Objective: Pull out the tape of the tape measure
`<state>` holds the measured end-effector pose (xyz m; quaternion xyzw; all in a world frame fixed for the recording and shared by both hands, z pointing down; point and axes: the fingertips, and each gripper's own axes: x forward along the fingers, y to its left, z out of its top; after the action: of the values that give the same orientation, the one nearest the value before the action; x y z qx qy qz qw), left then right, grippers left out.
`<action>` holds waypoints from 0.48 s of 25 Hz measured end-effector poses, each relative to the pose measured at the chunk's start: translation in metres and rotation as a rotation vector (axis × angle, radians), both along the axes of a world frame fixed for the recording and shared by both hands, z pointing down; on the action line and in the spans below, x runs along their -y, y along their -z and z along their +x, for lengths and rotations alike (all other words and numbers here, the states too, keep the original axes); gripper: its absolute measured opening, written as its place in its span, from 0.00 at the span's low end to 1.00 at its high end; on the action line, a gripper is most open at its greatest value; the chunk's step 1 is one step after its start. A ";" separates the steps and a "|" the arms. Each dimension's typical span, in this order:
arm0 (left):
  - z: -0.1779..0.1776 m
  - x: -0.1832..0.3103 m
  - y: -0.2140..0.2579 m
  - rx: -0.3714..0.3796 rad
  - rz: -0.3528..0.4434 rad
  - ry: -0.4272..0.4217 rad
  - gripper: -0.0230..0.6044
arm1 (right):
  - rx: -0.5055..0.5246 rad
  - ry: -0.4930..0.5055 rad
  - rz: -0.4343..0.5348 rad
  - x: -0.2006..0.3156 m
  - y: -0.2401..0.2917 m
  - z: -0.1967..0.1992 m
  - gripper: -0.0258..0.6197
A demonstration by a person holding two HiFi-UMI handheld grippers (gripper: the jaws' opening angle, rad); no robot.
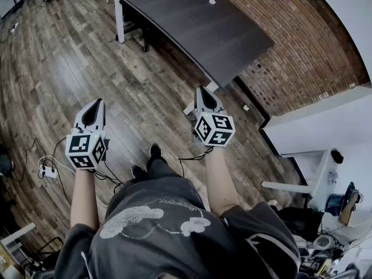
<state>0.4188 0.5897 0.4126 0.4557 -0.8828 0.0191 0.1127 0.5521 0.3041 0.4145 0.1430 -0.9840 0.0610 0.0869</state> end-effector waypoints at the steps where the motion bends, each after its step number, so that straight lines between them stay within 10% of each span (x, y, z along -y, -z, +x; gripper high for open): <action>1: 0.000 0.005 0.002 0.003 0.010 -0.007 0.05 | 0.004 0.013 0.009 -0.002 0.001 -0.003 0.09; 12: 0.009 0.022 0.004 -0.026 0.027 0.013 0.05 | -0.017 0.060 0.008 0.000 0.001 -0.003 0.09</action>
<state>0.4281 0.5678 0.4089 0.4515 -0.8844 0.0006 0.1181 0.5495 0.3039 0.4133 0.1144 -0.9873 0.0530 0.0964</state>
